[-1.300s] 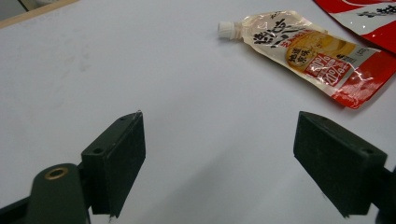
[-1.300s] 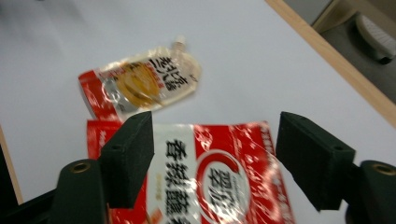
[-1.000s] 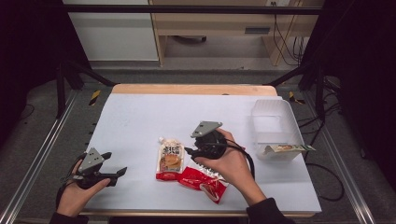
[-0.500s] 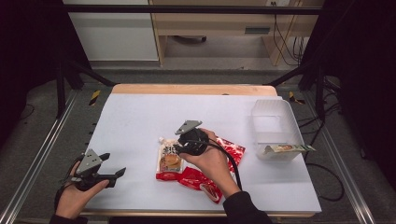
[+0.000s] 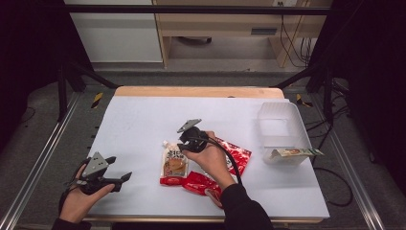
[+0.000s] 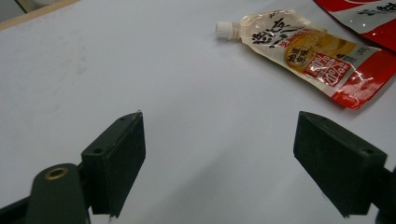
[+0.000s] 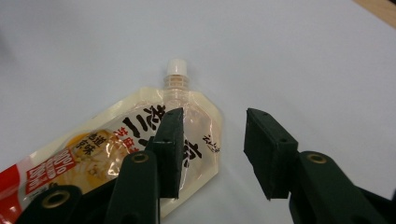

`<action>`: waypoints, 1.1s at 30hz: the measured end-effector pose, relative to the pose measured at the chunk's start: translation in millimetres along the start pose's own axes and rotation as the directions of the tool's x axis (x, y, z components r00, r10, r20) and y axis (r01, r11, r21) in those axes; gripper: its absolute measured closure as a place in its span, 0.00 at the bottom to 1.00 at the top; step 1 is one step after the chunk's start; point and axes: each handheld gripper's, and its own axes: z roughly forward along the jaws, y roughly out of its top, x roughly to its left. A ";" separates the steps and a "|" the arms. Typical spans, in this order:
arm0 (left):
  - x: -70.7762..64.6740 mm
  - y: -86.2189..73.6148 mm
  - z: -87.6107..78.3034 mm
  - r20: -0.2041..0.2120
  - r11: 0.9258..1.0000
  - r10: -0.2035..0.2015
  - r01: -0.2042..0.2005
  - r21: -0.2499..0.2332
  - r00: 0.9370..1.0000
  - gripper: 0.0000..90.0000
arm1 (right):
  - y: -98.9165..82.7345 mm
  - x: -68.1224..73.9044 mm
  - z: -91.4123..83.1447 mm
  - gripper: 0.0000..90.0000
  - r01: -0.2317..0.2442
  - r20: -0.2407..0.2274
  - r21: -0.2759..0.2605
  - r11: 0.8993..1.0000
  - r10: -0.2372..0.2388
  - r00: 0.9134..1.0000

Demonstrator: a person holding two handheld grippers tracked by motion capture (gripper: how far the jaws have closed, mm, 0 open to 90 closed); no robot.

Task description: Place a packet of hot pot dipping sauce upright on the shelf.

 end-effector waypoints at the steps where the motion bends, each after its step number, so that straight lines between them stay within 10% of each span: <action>1: -0.3 0.1 0.2 0.001 1.000 0.001 -0.001 0.001 1.000 0.19 | -0.5 -1.6 3.6 0.66 -0.007 -0.006 0.005 1.000 0.007 1.000; 25: -1.4 1.3 0.7 0.018 1.000 0.005 -0.005 -0.007 1.000 0.19 | -11.3 -5.0 49.6 0.68 -0.115 -0.079 0.094 0.989 0.123 0.989; 33: -2.5 1.5 2.1 0.023 1.000 0.011 -0.011 0.005 1.000 0.19 | -10.3 4.0 44.1 0.93 -0.021 -0.054 0.097 0.995 0.027 0.998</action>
